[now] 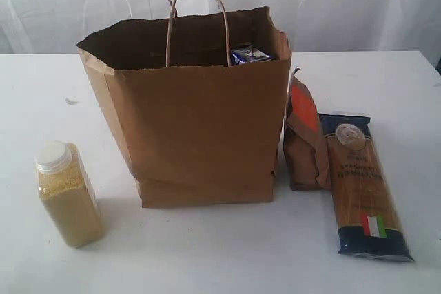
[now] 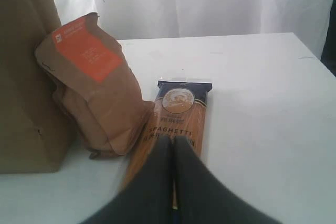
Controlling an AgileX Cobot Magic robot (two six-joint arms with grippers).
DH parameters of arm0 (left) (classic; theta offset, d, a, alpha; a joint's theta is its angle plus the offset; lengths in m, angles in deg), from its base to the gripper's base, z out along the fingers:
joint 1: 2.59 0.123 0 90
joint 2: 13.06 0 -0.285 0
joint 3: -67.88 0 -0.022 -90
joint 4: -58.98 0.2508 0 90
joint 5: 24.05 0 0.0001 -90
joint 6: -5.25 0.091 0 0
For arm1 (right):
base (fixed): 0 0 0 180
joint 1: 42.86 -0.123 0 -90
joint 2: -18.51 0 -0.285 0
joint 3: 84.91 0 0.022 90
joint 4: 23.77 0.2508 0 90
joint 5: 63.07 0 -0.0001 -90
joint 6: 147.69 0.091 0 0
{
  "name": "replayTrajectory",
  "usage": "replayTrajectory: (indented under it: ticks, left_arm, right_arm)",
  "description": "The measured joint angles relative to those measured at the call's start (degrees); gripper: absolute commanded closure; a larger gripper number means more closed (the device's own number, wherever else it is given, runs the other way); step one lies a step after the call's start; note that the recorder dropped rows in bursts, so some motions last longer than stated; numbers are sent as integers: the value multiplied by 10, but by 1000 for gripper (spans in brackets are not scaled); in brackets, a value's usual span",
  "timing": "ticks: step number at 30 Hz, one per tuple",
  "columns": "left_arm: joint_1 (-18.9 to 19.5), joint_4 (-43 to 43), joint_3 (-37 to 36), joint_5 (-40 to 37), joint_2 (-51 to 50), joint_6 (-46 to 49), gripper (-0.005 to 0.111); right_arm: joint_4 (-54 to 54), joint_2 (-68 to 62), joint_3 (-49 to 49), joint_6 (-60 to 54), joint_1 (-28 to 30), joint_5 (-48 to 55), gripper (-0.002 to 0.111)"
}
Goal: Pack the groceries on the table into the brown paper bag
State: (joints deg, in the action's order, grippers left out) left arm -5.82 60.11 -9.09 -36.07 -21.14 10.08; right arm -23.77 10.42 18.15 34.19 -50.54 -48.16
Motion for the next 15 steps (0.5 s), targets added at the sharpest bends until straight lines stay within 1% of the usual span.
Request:
replayTrajectory:
  ticks: [3, 5, 7, 9, 11, 15]
  left_arm:
    - [0, 1, 0, 5, 0, 0, 107]
    - [0, -28, 0, 23, 0, -25, 107]
    - [0, -94, 0, 54, 0, -77, 107]
    - [0, -141, 0, 81, 0, -121, 107]
    - [0, -165, 0, 109, 0, -138, 107]
    - [0, -186, 0, 155, 0, -156, 107]
  right_arm:
    - [0, 0, 0, 0, 0, 0, 108]
    - [0, 0, 0, 0, 0, 0, 108]
    - [0, 0, 0, 0, 0, 0, 108]
    - [0, 0, 0, 0, 0, 0, 108]
    - [0, 0, 0, 0, 0, 0, 108]
    - [0, 0, 0, 0, 0, 0, 108]
